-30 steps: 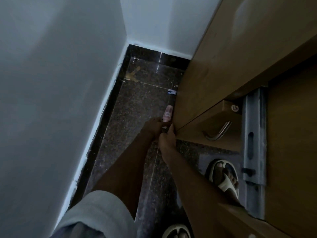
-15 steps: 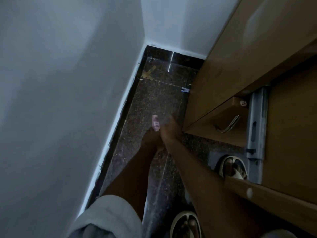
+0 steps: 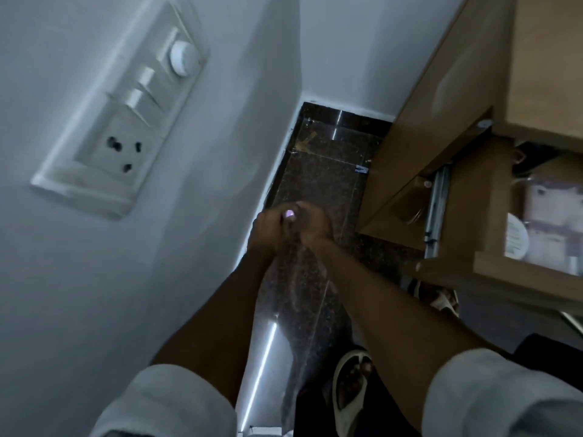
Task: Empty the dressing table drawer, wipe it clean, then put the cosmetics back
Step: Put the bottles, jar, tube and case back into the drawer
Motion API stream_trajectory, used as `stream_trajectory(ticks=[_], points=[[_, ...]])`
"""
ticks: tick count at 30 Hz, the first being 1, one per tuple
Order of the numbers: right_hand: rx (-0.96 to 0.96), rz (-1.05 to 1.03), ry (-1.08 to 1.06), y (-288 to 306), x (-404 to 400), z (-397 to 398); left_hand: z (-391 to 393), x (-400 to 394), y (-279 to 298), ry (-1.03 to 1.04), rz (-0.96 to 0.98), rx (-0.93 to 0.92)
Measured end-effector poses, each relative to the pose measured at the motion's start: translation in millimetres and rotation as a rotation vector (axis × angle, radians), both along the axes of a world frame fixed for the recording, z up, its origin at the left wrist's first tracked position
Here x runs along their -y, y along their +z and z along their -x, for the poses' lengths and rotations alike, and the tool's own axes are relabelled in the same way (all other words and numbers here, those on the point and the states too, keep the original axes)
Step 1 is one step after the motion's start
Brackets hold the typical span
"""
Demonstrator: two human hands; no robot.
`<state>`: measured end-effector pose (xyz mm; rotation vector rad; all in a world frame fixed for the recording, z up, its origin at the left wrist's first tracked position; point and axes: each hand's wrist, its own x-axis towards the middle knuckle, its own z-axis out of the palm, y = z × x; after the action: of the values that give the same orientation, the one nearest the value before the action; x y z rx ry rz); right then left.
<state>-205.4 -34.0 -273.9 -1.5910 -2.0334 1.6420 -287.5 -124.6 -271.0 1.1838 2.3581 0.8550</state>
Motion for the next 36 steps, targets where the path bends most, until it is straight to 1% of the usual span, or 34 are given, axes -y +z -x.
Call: stream_trajectory(ticks=[2,6,7,8,11,15,18,24,26,31,33,36], points=[[-0.061,-0.077,0.034,15.2,6.6,-3.3,3.5,-2.8,28.0,-0.018,-0.003,0.008],[-0.23,-0.178,-0.07,42.1,8.1,-5.1,2.9,-12.8,80.6,-0.089,-0.035,-0.015],[-0.244,-0.21,-0.09,59.5,7.2,-6.2,0.3,-14.7,95.7,-0.105,-0.054,-0.031],[-0.255,-0.242,-0.106,95.4,10.1,-8.8,-1.9,-16.4,111.2,-0.112,-0.071,-0.049],[-0.262,-0.304,-0.102,148.9,8.6,-16.6,-12.5,-15.1,154.0,-0.056,-0.148,-0.105],[-0.257,-0.379,-0.075,202.6,9.5,-36.0,-37.7,-16.0,203.7,0.035,-0.283,-0.151],[-0.311,-0.411,-0.107,247.8,15.7,-64.4,-64.5,-14.7,235.5,0.086,-0.363,-0.155],[-0.36,-0.513,-0.128,328.7,16.0,-128.0,-122.9,-19.6,303.3,0.17,-0.491,-0.126],[-0.383,-0.558,-0.166,348.6,10.2,-152.3,-144.4,-28.6,322.6,0.158,-0.525,-0.125],[-0.383,-0.593,-0.235,376.9,-10.2,-218.6,-205.9,-49.2,354.7,0.026,-0.498,-0.203],[-0.356,-0.585,-0.253,380.8,-20.8,-246.3,-232.1,-57.9,364.9,-0.014,-0.452,-0.232],[-0.269,-0.584,-0.231,379.6,-38.0,-282.4,-262.3,-73.8,367.1,-0.08,-0.34,-0.208]])
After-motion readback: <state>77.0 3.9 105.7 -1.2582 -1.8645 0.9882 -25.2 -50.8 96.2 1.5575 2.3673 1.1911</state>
